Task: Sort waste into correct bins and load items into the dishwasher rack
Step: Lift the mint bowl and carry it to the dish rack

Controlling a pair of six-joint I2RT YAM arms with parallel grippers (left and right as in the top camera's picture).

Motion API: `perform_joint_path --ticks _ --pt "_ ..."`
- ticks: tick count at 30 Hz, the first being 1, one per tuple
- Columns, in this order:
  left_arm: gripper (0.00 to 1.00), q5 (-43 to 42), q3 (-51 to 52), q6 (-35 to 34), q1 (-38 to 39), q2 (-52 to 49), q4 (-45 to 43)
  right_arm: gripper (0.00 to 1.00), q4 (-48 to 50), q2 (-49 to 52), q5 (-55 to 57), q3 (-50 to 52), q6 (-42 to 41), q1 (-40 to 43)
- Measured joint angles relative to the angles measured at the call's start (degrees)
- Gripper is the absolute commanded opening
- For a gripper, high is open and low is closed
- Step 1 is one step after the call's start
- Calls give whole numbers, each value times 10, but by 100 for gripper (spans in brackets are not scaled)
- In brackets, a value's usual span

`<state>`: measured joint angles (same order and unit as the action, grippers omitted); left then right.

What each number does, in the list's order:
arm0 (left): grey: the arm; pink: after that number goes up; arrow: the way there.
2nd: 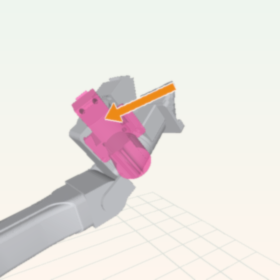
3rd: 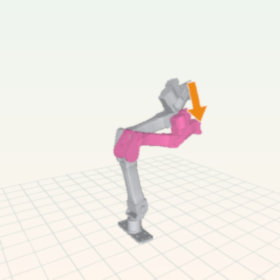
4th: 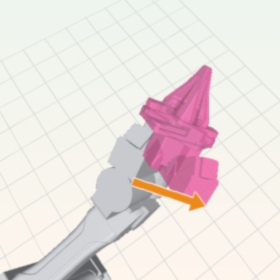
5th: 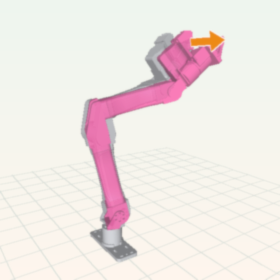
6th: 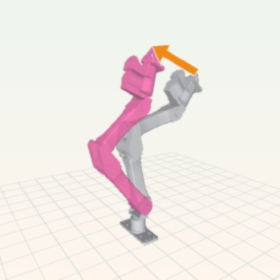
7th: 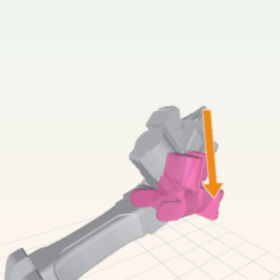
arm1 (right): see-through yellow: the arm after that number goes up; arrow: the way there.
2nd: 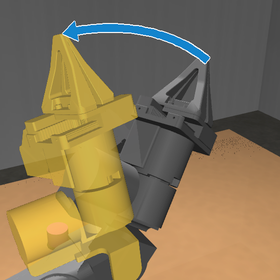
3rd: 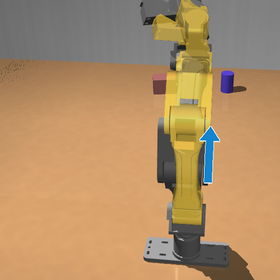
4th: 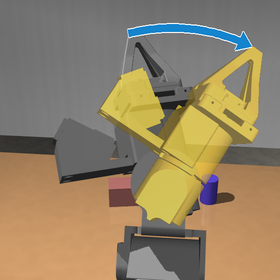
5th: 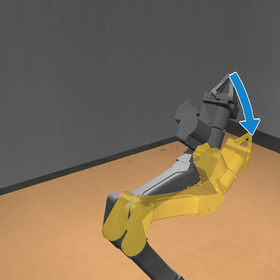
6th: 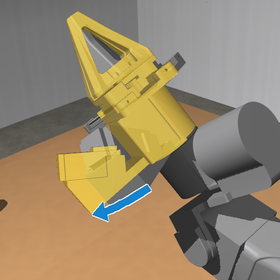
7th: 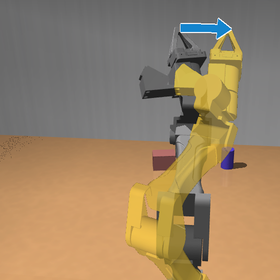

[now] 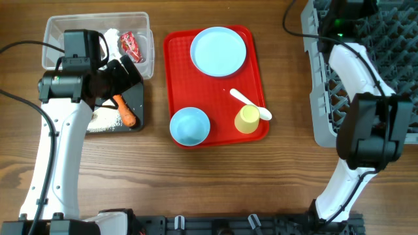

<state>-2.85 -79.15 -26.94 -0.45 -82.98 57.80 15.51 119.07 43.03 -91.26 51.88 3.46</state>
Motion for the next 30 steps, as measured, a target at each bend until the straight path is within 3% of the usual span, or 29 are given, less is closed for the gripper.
perform_joint_path --ticks 14,30 --pt "100 0 0 0 0 0 0 4 -26 0 -55 0 -60 24" --pt "100 0 0 0 0 0 0 4 -5 44 -55 0 -62 23"
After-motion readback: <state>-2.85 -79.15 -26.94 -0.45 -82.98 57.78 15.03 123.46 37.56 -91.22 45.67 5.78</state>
